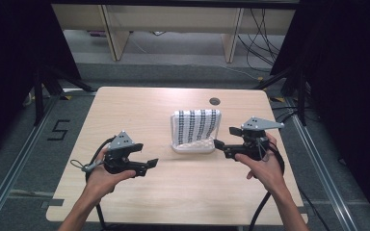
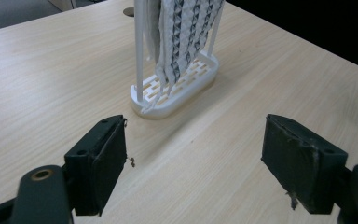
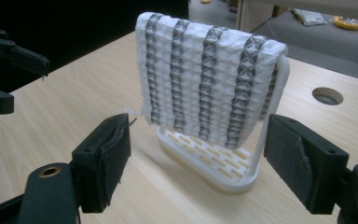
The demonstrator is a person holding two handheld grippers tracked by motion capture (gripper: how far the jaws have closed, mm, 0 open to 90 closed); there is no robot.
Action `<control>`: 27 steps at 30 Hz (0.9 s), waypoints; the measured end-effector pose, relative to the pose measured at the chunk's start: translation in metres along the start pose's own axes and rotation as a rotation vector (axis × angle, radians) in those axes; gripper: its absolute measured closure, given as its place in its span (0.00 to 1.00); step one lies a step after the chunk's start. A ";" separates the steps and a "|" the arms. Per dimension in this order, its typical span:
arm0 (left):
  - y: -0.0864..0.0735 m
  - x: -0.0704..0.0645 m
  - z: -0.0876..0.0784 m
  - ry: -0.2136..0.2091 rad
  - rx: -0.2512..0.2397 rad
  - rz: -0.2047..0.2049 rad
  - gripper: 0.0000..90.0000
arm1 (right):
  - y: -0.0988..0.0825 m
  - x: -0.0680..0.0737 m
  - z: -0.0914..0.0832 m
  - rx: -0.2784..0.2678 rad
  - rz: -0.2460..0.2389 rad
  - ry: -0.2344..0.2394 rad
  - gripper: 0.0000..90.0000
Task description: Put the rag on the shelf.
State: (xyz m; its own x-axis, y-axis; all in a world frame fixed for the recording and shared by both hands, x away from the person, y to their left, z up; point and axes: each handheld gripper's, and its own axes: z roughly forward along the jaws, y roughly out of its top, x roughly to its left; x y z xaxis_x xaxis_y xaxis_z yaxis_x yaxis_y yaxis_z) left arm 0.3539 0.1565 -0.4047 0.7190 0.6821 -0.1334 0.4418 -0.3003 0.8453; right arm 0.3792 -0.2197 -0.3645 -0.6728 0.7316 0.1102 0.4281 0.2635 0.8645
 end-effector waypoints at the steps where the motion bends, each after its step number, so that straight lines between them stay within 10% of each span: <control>1: -0.002 0.000 0.000 0.010 0.003 0.001 0.24 | -0.001 0.001 0.001 -0.010 0.002 0.005 0.27; 27: -0.035 -0.011 -0.002 -0.014 0.007 0.005 0.24 | -0.029 0.023 -0.002 0.019 -0.004 0.059 0.25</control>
State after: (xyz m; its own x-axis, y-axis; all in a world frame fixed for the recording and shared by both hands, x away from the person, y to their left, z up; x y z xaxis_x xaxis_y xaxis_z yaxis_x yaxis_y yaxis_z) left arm 0.3293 0.1609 -0.4319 0.7288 0.6709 -0.1367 0.4420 -0.3086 0.8423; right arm 0.3500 -0.2113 -0.3866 -0.7089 0.6921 0.1361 0.4361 0.2783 0.8558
